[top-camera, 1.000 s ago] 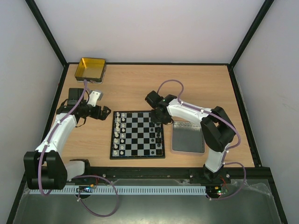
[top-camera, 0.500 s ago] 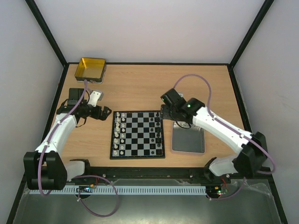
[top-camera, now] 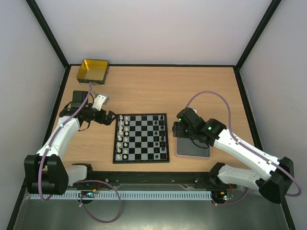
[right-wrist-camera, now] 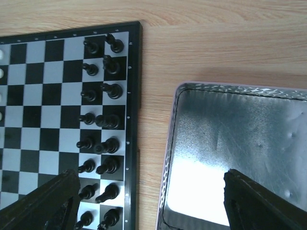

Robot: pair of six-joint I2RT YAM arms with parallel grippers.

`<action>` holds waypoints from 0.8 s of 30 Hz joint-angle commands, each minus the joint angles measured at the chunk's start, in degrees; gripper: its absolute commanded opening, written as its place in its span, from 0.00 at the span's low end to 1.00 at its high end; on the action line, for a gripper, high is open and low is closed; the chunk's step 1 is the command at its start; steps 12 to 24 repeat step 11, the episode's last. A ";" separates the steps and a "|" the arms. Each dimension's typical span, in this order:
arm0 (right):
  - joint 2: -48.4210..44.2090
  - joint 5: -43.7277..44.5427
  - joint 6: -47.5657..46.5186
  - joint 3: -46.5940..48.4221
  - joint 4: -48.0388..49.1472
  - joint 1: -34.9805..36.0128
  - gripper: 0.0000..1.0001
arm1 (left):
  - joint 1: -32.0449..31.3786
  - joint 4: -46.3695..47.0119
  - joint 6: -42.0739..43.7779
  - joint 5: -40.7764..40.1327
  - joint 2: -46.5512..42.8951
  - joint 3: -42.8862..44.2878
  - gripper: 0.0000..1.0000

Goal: Set up the chess pieces on the board
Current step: Reset both arms

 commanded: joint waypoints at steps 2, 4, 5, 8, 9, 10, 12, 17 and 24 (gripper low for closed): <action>-4.55 1.21 -2.13 -0.43 -0.24 0.57 0.78 | -0.17 -1.55 1.02 1.77 1.03 1.25 0.99; -5.80 0.16 -2.48 -0.51 -0.02 0.66 0.78 | -0.17 -1.73 1.27 2.08 1.14 1.34 1.00; -6.52 -0.33 -2.49 -0.67 0.10 0.69 0.78 | -0.17 -1.81 1.40 2.32 1.02 1.34 0.99; -7.73 -1.34 -2.14 -1.00 0.07 0.67 0.77 | -0.17 -1.90 1.50 2.45 0.81 1.34 1.00; -8.02 -1.07 -2.11 -1.02 -0.28 0.68 0.77 | -0.10 -1.94 1.50 2.44 0.81 1.34 0.99; -8.31 -0.60 -1.79 -1.07 -0.60 0.64 0.77 | -0.04 -1.95 1.50 2.52 0.67 1.34 1.00; -8.81 -0.55 -1.79 -1.12 -0.61 0.64 0.77 | 0.00 -1.91 1.55 2.57 0.56 1.26 0.99; -8.81 -0.55 -1.79 -1.12 -0.61 0.64 0.77 | 0.00 -1.91 1.55 2.57 0.56 1.26 0.99; -8.81 -0.55 -1.79 -1.12 -0.61 0.64 0.77 | 0.00 -1.91 1.55 2.57 0.56 1.26 0.99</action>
